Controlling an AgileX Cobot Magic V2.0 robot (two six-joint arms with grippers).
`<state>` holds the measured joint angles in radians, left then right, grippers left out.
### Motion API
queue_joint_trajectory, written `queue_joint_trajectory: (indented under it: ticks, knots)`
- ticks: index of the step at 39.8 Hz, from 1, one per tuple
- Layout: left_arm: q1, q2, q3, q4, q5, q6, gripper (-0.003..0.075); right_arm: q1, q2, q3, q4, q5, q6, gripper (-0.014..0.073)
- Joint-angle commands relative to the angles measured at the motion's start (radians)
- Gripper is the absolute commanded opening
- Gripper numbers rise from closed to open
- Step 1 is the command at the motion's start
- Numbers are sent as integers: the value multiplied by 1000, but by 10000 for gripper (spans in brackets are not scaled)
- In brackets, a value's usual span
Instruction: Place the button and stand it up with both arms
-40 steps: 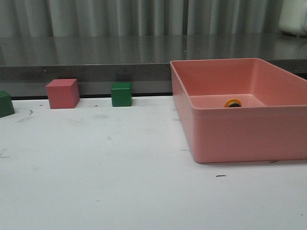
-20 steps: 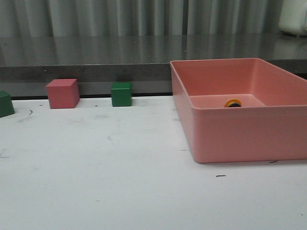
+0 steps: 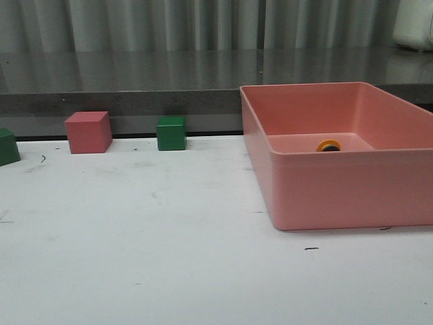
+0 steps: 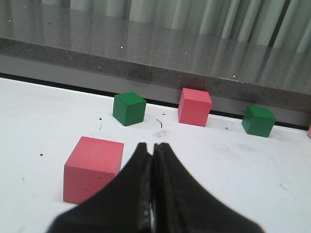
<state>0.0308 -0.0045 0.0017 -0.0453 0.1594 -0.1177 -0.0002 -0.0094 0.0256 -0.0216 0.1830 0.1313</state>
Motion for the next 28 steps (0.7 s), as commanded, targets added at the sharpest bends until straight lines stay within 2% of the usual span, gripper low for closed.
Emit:
queue_joint_trajectory:
  ticks: [1,6,11,20,28]
  knots:
    - [3,-23,9,-17,-140,0,-20,-5,-17,-3,2,-132,-8,-69]
    - [3,-23,9,-19,-244,0,-20,-5,-17,-5,7,-192,-7,-69]
    - [3,-23,-19,0,-327,0,-20,-5,-17,-51,9,-165,-7,-69]
    - [3,63,-191,149,-203,0,-20,-5,31,-230,9,37,-7,-67]
    - [3,300,-351,176,-89,0,-20,-5,222,-410,9,146,-7,-58]
